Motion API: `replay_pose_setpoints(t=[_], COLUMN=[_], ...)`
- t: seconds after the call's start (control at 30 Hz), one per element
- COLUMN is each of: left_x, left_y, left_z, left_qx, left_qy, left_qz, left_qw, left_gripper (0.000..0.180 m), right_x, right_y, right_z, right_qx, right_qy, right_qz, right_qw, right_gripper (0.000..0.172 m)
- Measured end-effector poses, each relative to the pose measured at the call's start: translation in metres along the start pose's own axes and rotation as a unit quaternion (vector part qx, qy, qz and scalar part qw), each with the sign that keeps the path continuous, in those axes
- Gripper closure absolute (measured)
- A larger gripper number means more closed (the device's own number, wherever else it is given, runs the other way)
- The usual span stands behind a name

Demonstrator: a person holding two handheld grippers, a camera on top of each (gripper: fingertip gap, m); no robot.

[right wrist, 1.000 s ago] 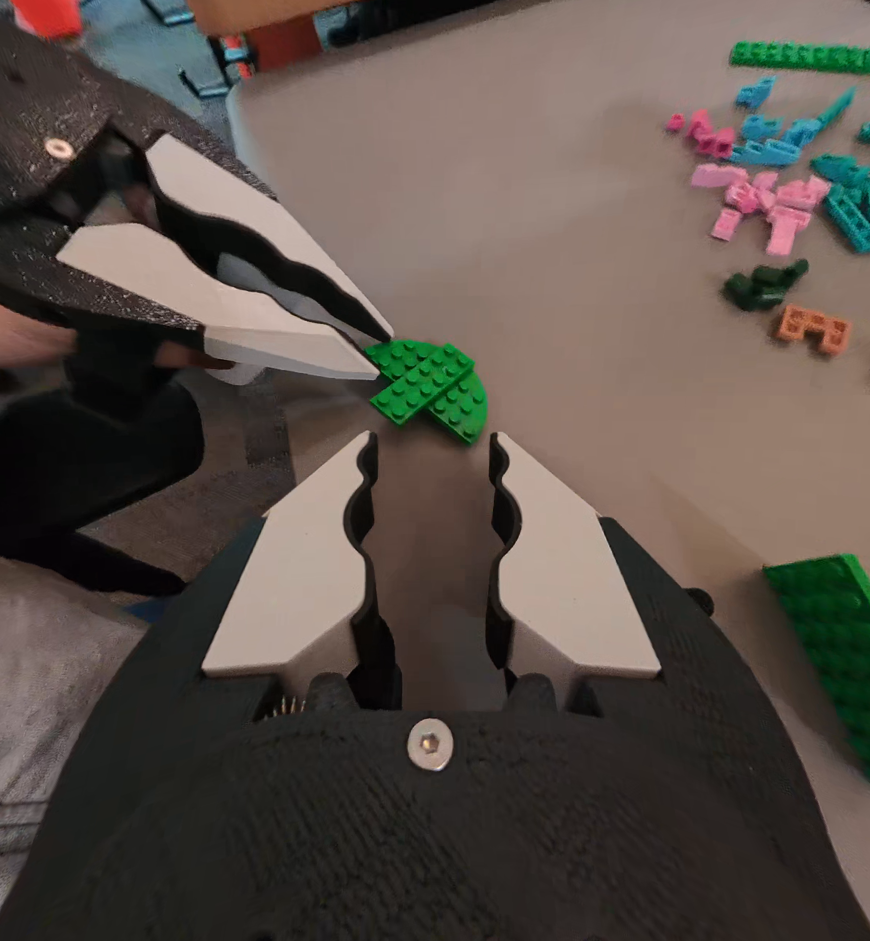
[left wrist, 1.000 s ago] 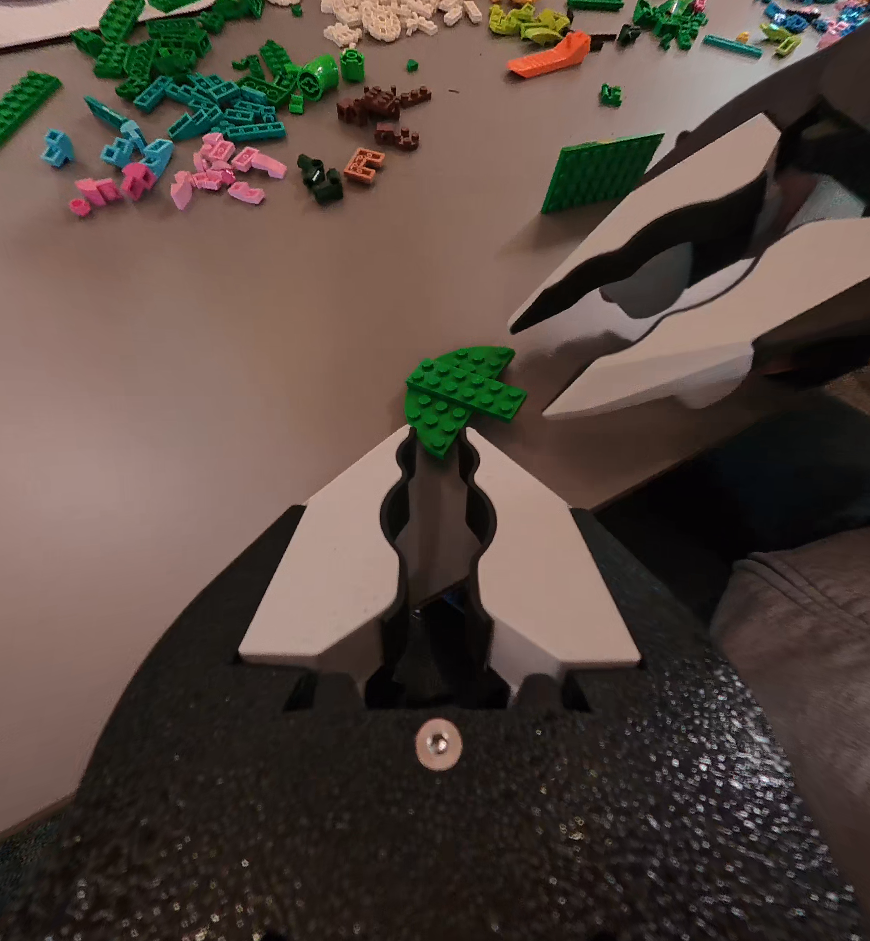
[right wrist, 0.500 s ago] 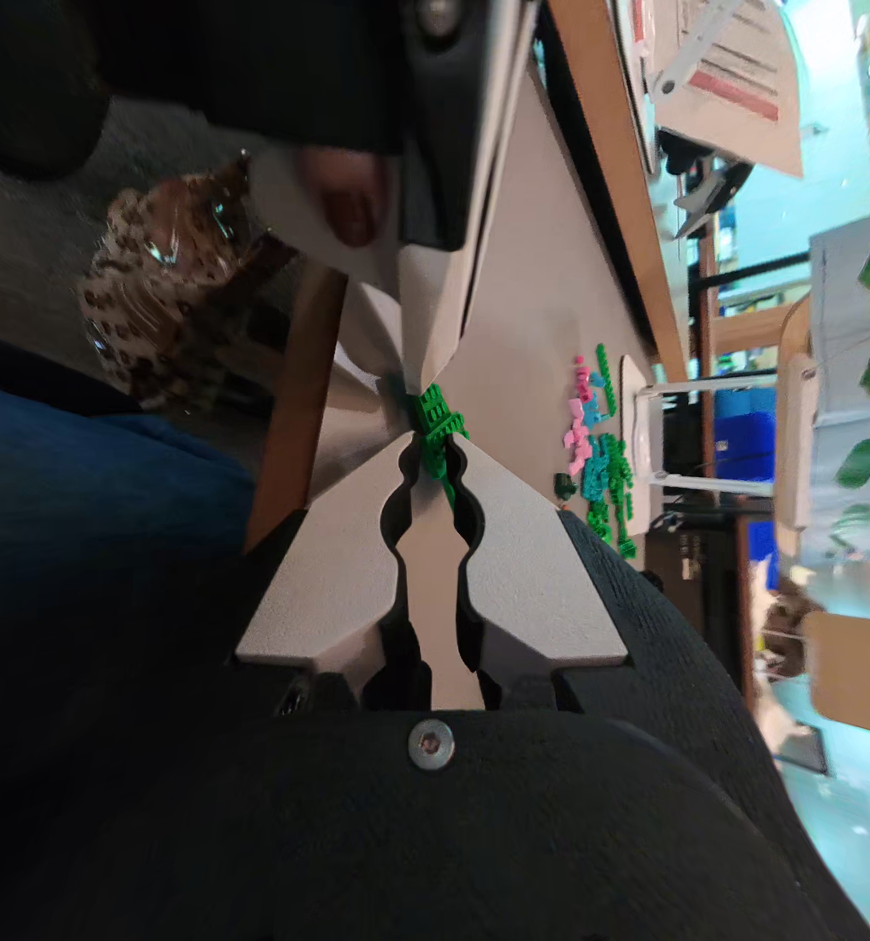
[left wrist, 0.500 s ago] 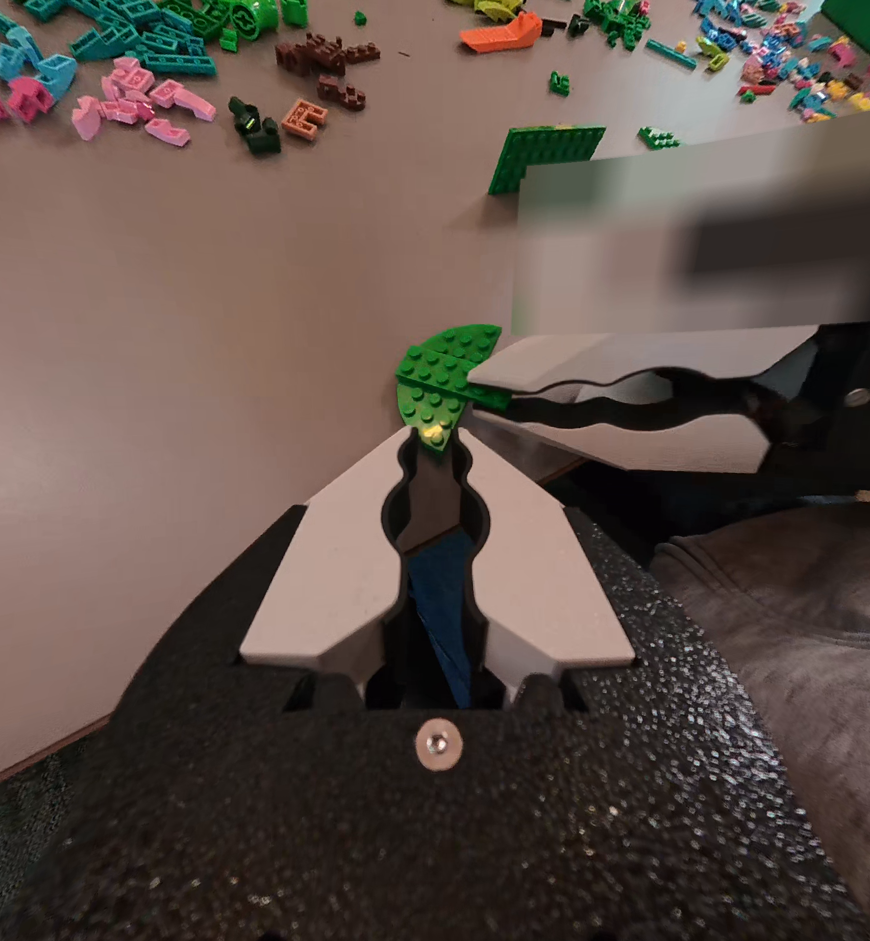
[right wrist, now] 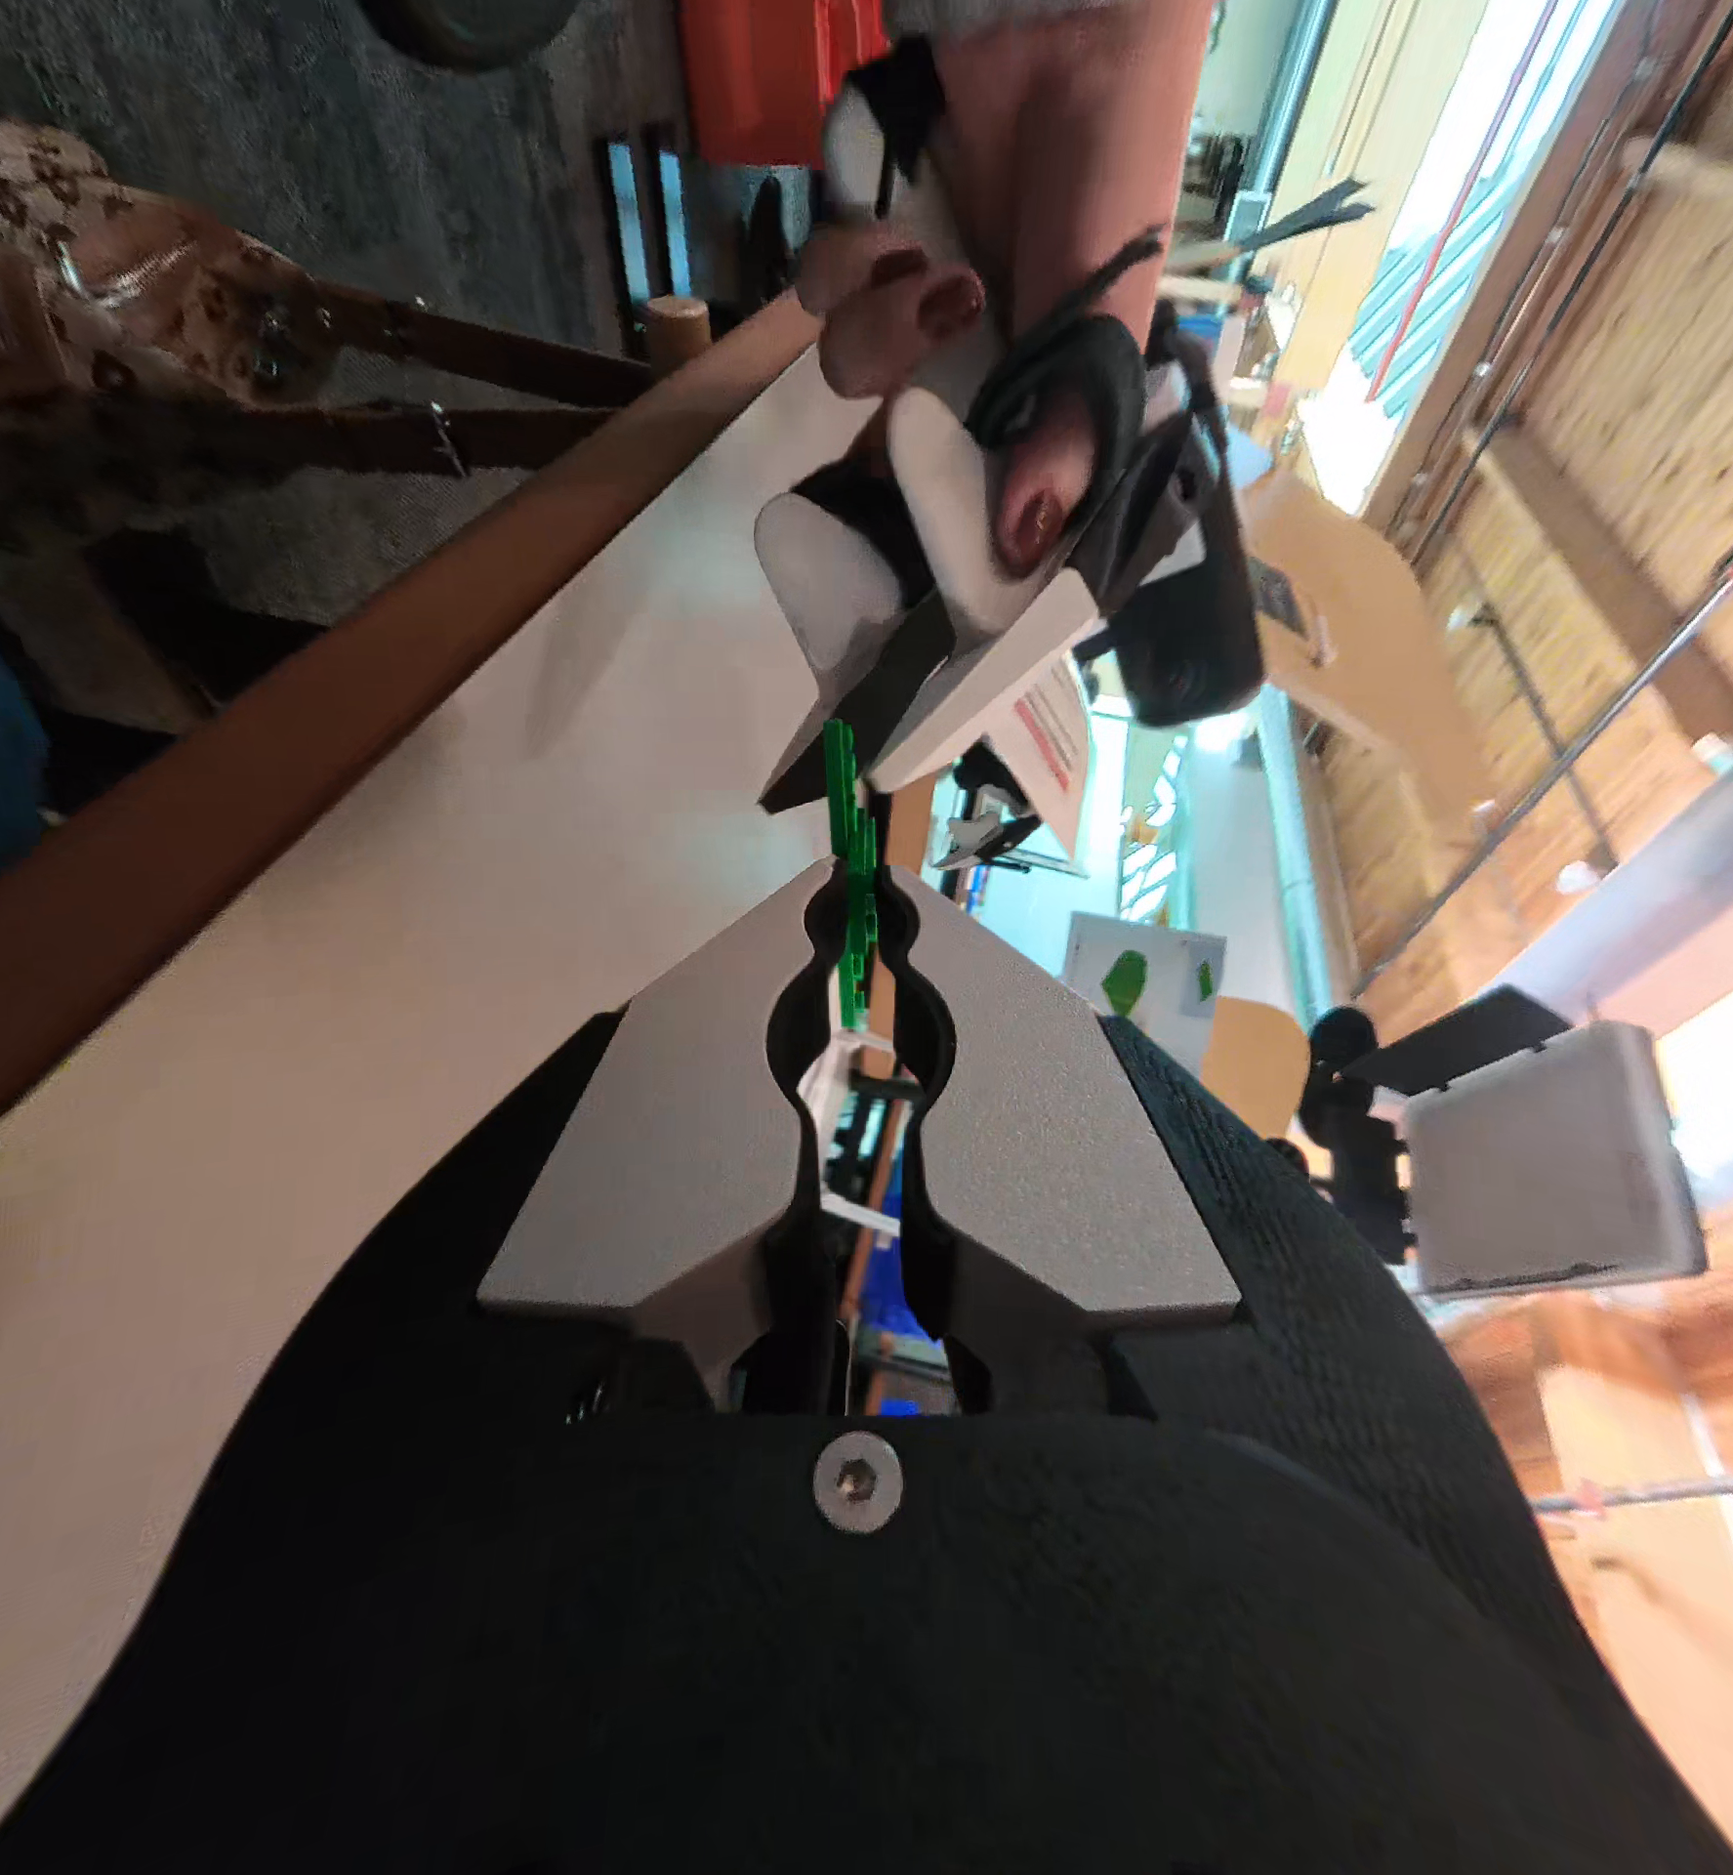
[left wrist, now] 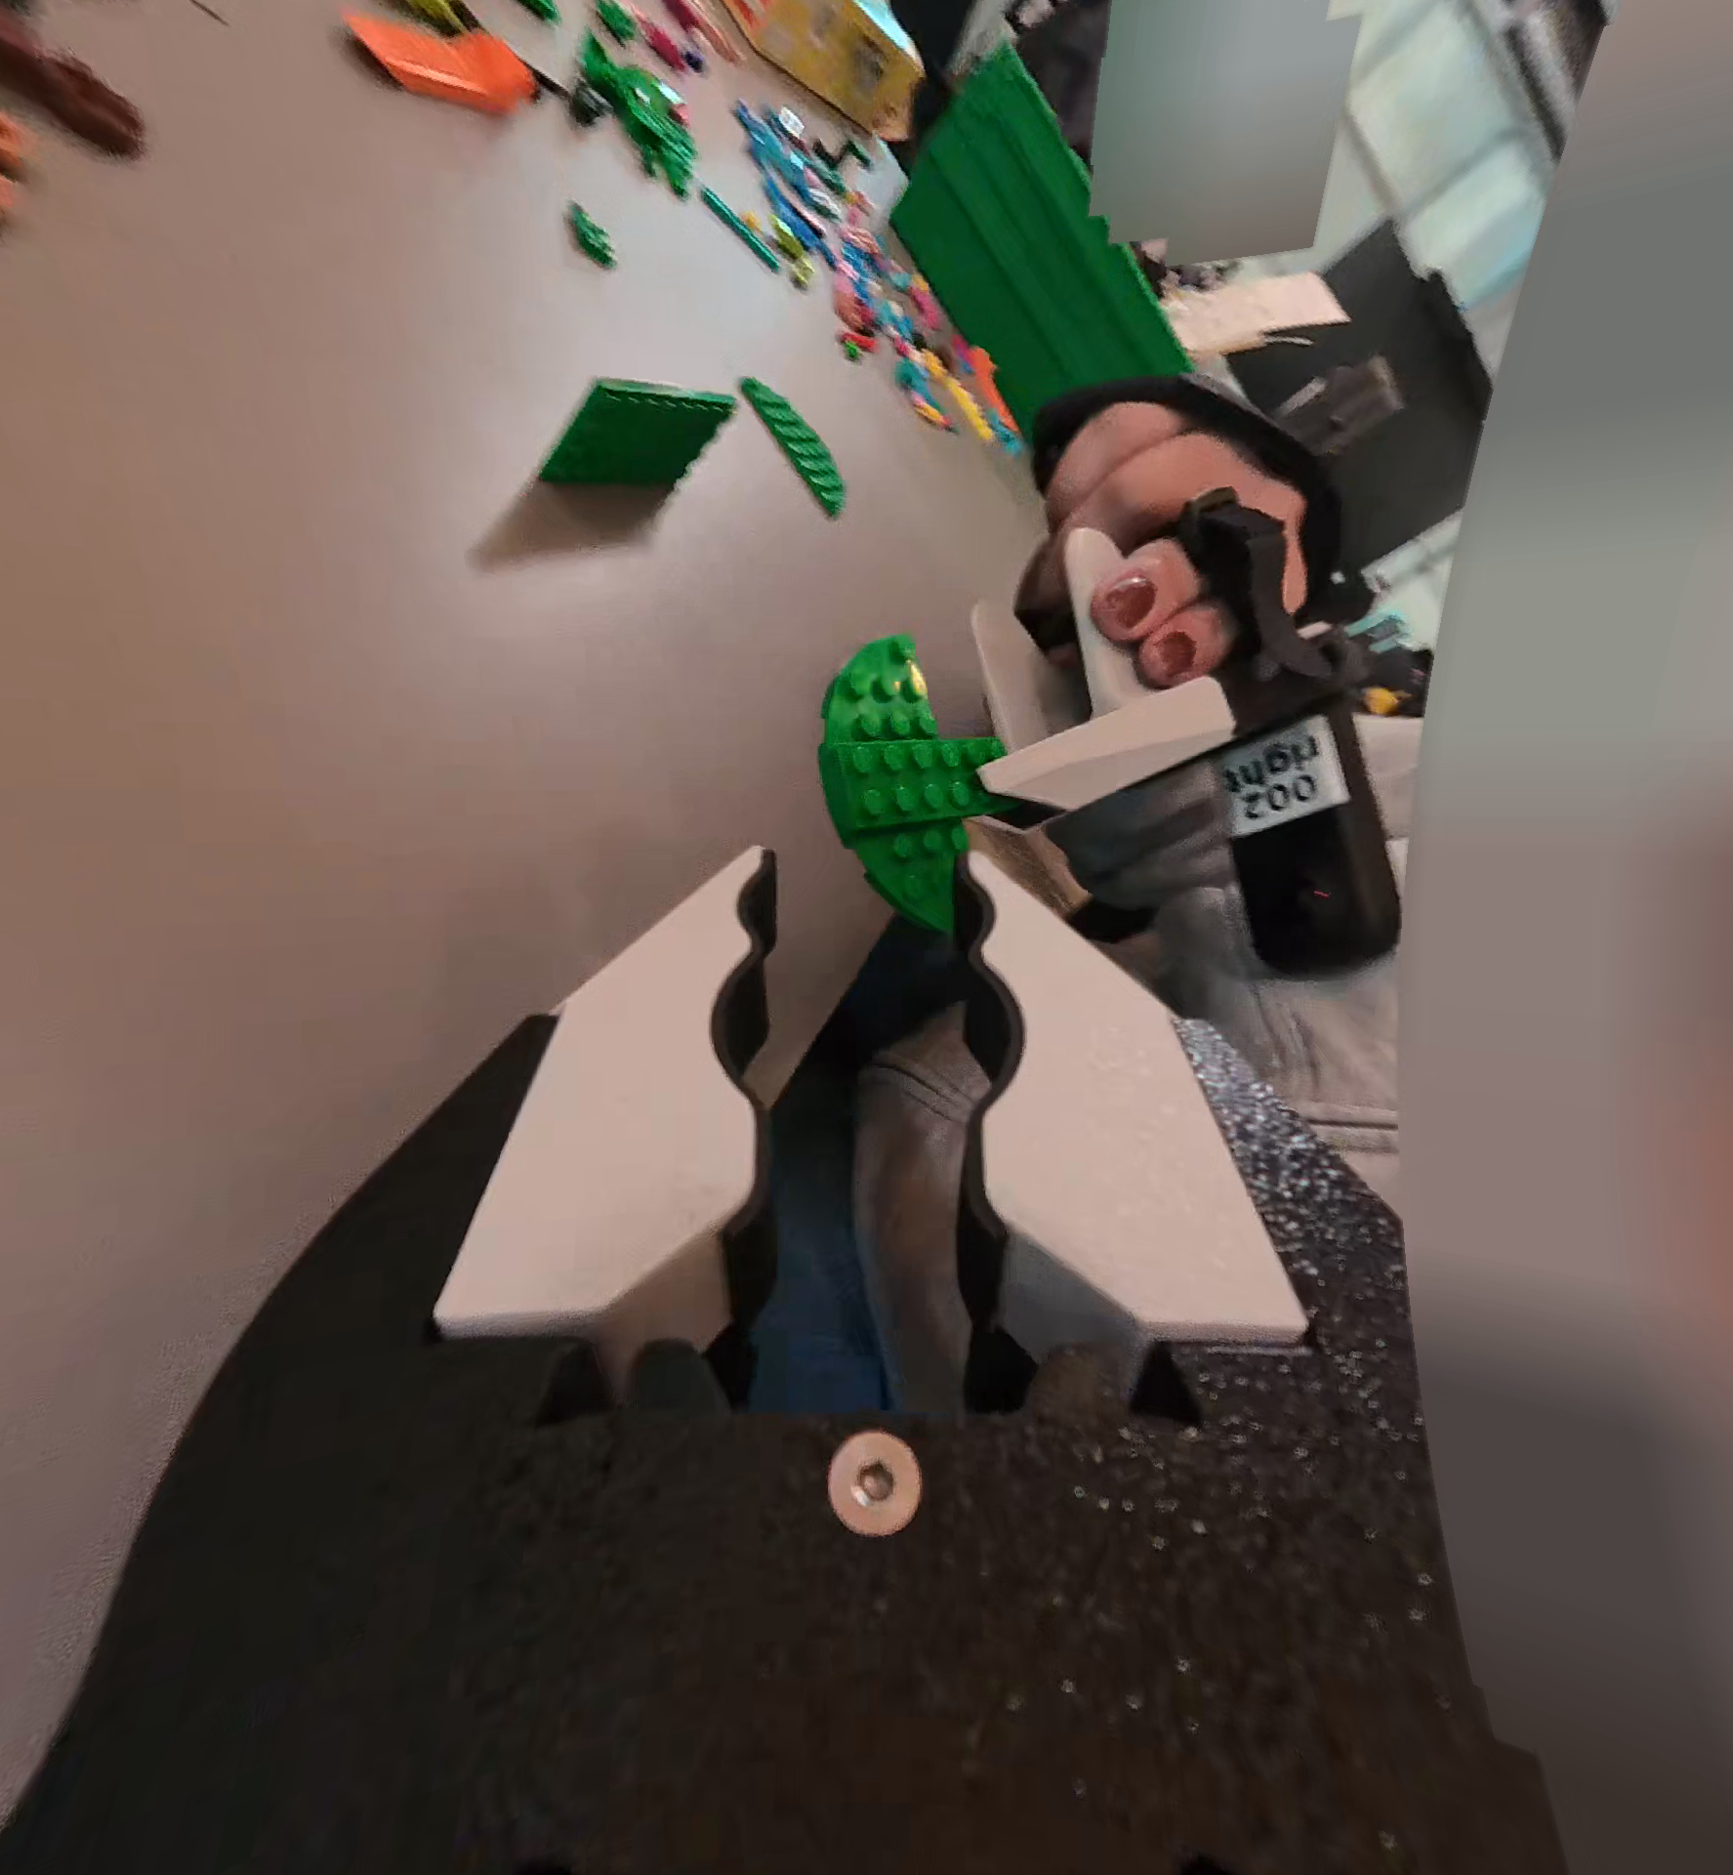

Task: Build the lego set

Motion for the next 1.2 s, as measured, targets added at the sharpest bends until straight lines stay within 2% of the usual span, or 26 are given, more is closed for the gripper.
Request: replay_pose_setpoints(t=[0.07, 0.13, 0.23, 0.27, 0.3, 0.33, 0.37, 0.4, 0.47, 0.53, 0.57, 0.63, 0.73, 0.8, 0.9, 0.97, 1.0, 1.03, 1.1, 1.2], left_x=[0.001, 0.004, 0.008, 0.010, 0.007, 0.008, 0.010, 0.007, 0.004, 0.008, 0.010, 0.016, 0.019, 0.021, 0.019, 0.016, 0.015, 0.015, 0.015, 0.013], left_y=[-0.001, -0.005, -0.015, -0.016, -0.017, -0.018, -0.022, -0.027, -0.034, -0.038, -0.037, -0.035, -0.033, -0.032, -0.028, -0.028, -0.028, -0.028, -0.026, -0.024], left_z=[0.006, 0.012, 0.017, 0.018, 0.020, 0.019, 0.016, 0.015, 0.011, 0.009, 0.009, 0.011, 0.013, 0.015, 0.020, 0.024, 0.025, 0.026, 0.029, 0.038], left_qx=[-0.025, -0.038, -0.034, -0.037, -0.038, -0.032, -0.016, 0.008, 0.050, 0.091, 0.097, 0.106, 0.104, 0.104, 0.084, 0.070, 0.063, 0.050, 0.024, -0.024], left_qy=[0.033, 0.083, 0.156, 0.174, 0.168, 0.173, 0.185, 0.166, 0.129, 0.114, 0.107, 0.098, 0.080, 0.085, 0.080, 0.064, 0.052, 0.043, 0.017, -0.020], left_qz=[-0.017, -0.032, -0.054, -0.052, -0.038, -0.019, 0.002, 0.024, 0.077, 0.134, 0.161, 0.210, 0.244, 0.248, 0.242, 0.246, 0.256, 0.276, 0.330, 0.384], left_qw=[0.999, 0.995, 0.986, 0.983, 0.984, 0.984, 0.983, 0.986, 0.987, 0.980, 0.976, 0.967, 0.961, 0.959, 0.963, 0.965, 0.963, 0.959, 0.944, 0.923], left_gripper=[0.132, 0.127, 0.133, 0.153, 0.165, 0.167, 0.168, 0.169, 0.171, 0.174, 0.175, 0.175, 0.175, 0.175, 0.175, 0.165, 0.155, 0.151, 0.155, 0.157], right_x=[0.000, 0.001, 0.004, 0.006, 0.006, 0.004, 0.002, 0.003, 0.009, 0.022, 0.029, 0.034, 0.027, 0.027, 0.021, 0.015, 0.013, 0.010, 0.007, 0.005], right_y=[0.002, 0.002, 0.001, 0.001, 0.001, 0.003, 0.006, 0.011, 0.019, 0.027, 0.032, 0.041, 0.039, 0.039, 0.041, 0.044, 0.045, 0.046, 0.049, 0.052], right_z=[-0.005, -0.008, -0.010, -0.011, -0.011, -0.011, -0.009, -0.008, -0.007, -0.009, -0.009, -0.009, -0.007, -0.008, -0.009, -0.012, -0.013, -0.014, -0.016, -0.018], right_qx=[0.007, 0.018, 0.030, 0.033, 0.034, 0.031, 0.020, 0.010, 0.011, 0.032, 0.039, 0.036, 0.047, 0.065, 0.048, 0.029, 0.020, 0.012, 0.005, 0.004], right_qy=[0.004, 0.008, 0.011, 0.015, 0.016, 0.006, -0.011, -0.017, -0.033, -0.043, -0.040, -0.052, -0.126, -0.129, -0.161, -0.176, -0.182, -0.189, -0.196, -0.207], right_qz=[-0.020, -0.036, -0.053, -0.054, -0.049, -0.024, 0.030, 0.110, 0.299, 0.475, 0.536, 0.602, 0.646, 0.645, 0.632, 0.611, 0.601, 0.594, 0.588, 0.599], right_qw=[1.000, 0.999, 0.998, 0.998, 0.998, 0.999, 0.999, 0.994, 0.954, 0.878, 0.842, 0.796, 0.752, 0.751, 0.756, 0.771, 0.778, 0.782, 0.785, 0.774], right_gripper=[0.169, 0.169, 0.169, 0.169, 0.168, 0.166, 0.156, 0.156, 0.150, 0.143, 0.140, 0.139, 0.148, 0.163, 0.165, 0.168, 0.168, 0.168, 0.168, 0.168])
Point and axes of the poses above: each gripper's, where its closed fingertips meet, z out along the fingers, y out of its underside, x = y × z across the jaws, the point moved 5 cm from there along -z, back along the fingers, and after that the axes turned 2 degrees about x, right-handed, at the moved point
